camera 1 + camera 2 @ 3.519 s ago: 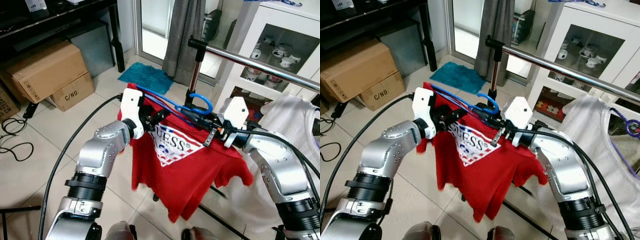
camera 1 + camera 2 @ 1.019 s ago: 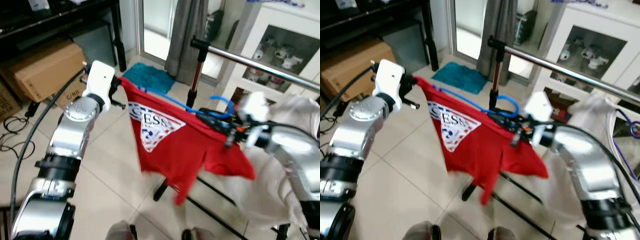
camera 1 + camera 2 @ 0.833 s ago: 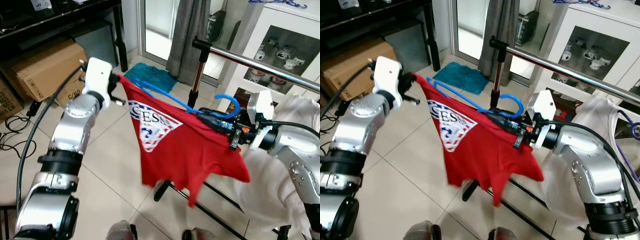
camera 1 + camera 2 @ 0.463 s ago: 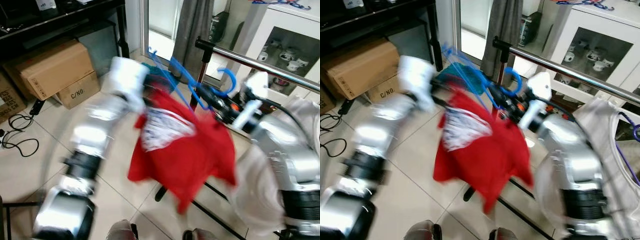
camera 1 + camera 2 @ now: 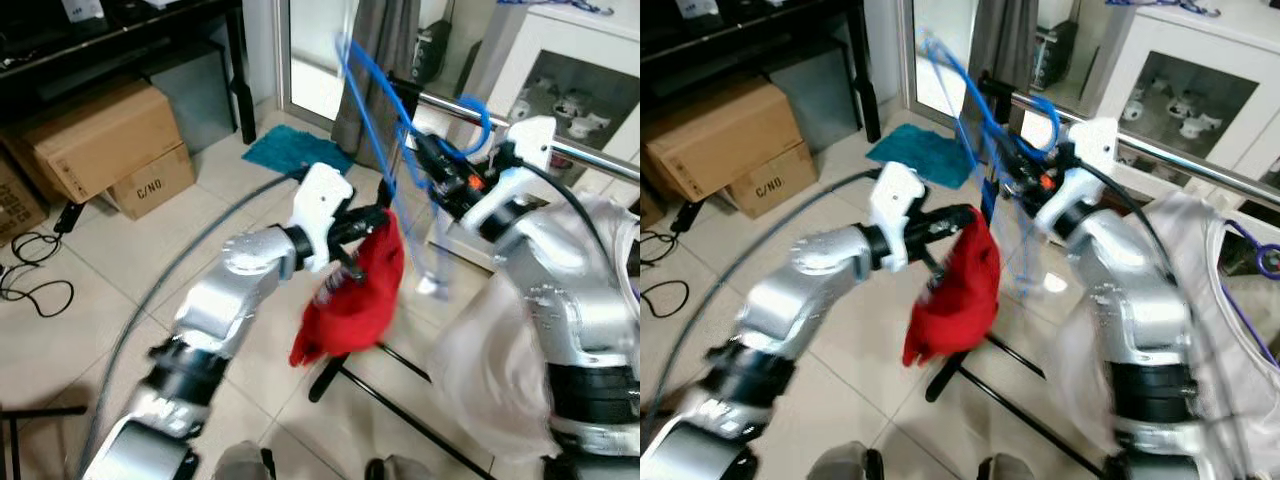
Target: Hang hanger
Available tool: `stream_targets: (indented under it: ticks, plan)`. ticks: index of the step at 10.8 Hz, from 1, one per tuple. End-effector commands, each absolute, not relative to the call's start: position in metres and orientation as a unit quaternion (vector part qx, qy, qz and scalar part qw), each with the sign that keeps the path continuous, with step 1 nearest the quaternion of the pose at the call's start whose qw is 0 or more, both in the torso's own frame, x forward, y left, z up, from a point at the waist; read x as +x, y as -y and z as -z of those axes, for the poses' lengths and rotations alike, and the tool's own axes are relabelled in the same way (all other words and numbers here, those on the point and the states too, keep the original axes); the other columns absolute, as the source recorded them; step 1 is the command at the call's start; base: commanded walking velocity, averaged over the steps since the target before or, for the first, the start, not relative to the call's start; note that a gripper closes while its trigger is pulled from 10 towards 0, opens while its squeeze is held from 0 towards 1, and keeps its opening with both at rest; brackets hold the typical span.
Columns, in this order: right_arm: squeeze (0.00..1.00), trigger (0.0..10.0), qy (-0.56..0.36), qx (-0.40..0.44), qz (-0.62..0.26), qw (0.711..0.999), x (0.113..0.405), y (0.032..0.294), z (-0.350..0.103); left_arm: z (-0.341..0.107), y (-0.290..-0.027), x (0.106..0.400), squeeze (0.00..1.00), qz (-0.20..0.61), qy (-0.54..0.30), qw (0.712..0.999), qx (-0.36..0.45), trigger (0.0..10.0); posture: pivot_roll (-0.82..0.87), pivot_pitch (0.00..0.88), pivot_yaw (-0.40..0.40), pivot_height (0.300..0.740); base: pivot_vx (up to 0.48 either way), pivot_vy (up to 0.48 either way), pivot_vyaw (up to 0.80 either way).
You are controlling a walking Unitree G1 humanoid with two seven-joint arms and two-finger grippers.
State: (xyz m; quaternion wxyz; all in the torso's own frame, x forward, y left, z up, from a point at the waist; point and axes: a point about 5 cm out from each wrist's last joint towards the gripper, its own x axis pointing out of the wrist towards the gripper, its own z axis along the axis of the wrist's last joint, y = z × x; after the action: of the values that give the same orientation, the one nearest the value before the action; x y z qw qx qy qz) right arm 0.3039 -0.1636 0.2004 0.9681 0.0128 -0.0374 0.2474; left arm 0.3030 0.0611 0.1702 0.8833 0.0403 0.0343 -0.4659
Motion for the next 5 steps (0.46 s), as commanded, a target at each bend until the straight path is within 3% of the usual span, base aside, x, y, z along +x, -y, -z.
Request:
stream_targets:
  ticks: [1, 3, 4, 5]
  plan:
    - [0.00, 10.0, -0.014, -0.017, -0.257, 0.966, 0.292, 0.169, -0.179, -0.170, -0.076, 0.300, 0.00, 0.448, -0.039, 0.893, 0.038, 0.0, -0.06, 0.000, -0.003, 0.740, 0.000, 0.000, 0.00]
    - [0.00, 10.0, -0.100, -0.057, -0.279, 0.953, 0.254, 0.182, -0.141, -0.147, -0.122, 0.285, 0.00, 0.394, -0.090, 0.914, 0.044, 0.0, -0.05, 0.000, -0.010, 0.740, 0.000, 0.000, -0.79]
    - [0.00, 10.0, -0.155, -0.056, -0.249, 0.954, 0.245, 0.191, -0.121, -0.133, -0.140, 0.278, 0.00, 0.359, -0.120, 0.924, 0.048, 10.0, -0.06, 0.000, -0.005, 0.740, 0.000, 0.000, -0.80]
    - [0.00, 10.0, -0.179, -0.044, -0.203, 0.962, 0.244, 0.194, -0.110, -0.126, -0.147, 0.279, 0.00, 0.322, -0.137, 0.935, 0.049, 10.0, -0.06, 0.000, 0.001, 0.740, 0.000, 0.000, -0.80]
